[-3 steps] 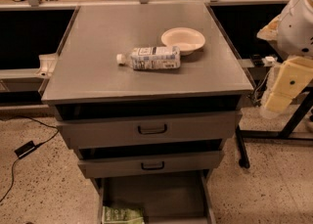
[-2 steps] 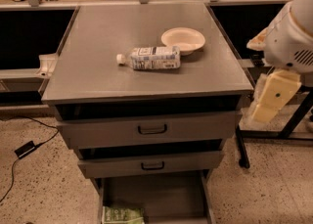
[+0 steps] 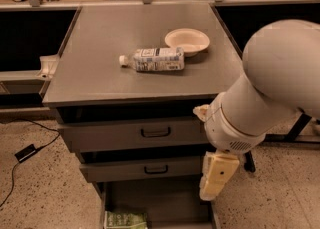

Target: Pick green jalapeno chip bag from bottom drawer and place on counter

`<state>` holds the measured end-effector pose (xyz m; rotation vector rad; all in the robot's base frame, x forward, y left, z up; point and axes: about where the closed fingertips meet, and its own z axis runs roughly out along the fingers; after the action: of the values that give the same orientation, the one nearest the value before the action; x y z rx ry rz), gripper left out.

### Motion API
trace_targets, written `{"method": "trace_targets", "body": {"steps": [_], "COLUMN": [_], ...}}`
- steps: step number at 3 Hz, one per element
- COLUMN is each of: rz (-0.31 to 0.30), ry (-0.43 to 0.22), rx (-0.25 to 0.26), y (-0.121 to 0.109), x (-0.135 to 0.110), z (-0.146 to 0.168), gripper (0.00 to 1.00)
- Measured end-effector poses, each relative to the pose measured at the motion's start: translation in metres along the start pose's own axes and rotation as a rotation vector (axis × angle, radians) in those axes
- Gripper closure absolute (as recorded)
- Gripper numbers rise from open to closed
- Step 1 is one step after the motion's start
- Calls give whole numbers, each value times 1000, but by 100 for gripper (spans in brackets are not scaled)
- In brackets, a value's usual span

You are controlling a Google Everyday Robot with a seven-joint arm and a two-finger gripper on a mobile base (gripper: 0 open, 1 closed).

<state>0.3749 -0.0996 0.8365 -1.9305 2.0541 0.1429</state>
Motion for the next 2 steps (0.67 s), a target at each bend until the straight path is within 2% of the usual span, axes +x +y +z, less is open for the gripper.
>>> {"method": "trace_targets", "body": {"steps": [1, 2], "rz": [-7, -34], "ry": [-1, 3], "rx": [4, 3], "y": [-1, 2], "x": [-1, -2], "z": [2, 21], "gripper": [0, 0]}}
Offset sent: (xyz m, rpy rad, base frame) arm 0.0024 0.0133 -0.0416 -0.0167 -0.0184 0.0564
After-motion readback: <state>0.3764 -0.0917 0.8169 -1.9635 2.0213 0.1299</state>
